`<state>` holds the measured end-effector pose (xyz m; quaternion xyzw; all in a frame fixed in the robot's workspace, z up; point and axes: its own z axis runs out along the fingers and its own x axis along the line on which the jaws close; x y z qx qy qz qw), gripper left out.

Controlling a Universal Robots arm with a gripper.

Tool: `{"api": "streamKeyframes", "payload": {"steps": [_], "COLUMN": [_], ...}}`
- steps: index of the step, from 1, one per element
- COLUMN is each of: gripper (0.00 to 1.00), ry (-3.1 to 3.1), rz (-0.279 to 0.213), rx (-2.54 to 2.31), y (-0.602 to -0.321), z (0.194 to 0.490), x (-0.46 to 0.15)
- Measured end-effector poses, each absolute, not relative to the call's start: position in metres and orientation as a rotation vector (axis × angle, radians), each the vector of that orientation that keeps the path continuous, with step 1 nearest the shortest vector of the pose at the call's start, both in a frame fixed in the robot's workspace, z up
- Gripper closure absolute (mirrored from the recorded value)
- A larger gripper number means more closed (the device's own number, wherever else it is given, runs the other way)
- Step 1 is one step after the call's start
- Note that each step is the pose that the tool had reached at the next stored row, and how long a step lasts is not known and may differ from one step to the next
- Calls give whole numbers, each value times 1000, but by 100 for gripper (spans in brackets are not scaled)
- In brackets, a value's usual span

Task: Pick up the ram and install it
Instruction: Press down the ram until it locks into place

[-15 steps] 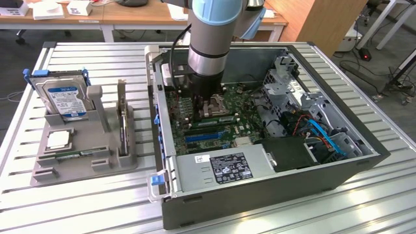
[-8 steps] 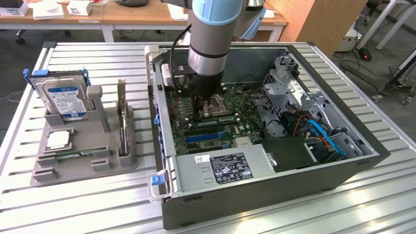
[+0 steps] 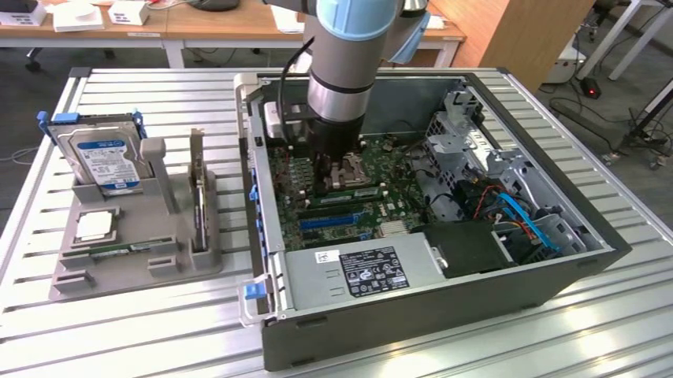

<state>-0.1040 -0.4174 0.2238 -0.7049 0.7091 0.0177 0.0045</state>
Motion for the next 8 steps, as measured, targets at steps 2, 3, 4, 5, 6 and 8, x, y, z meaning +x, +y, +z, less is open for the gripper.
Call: {"api": "streamKeyframes", "payload": {"steps": [2, 3, 4, 5, 6, 8], "gripper": [91, 91, 91, 91, 91, 91], "ry": [2222, 2222, 2222, 2222, 2222, 2222], "rz": [56, 56, 56, 56, 56, 57], "rx": [-2208, -2208, -2208, -2208, -2208, -2209], "y": [-417, -417, -417, -417, -417, -417], "z": [224, 224, 224, 227, 230, 237], "x": [-104, -104, -104, -104, -104, -104]}}
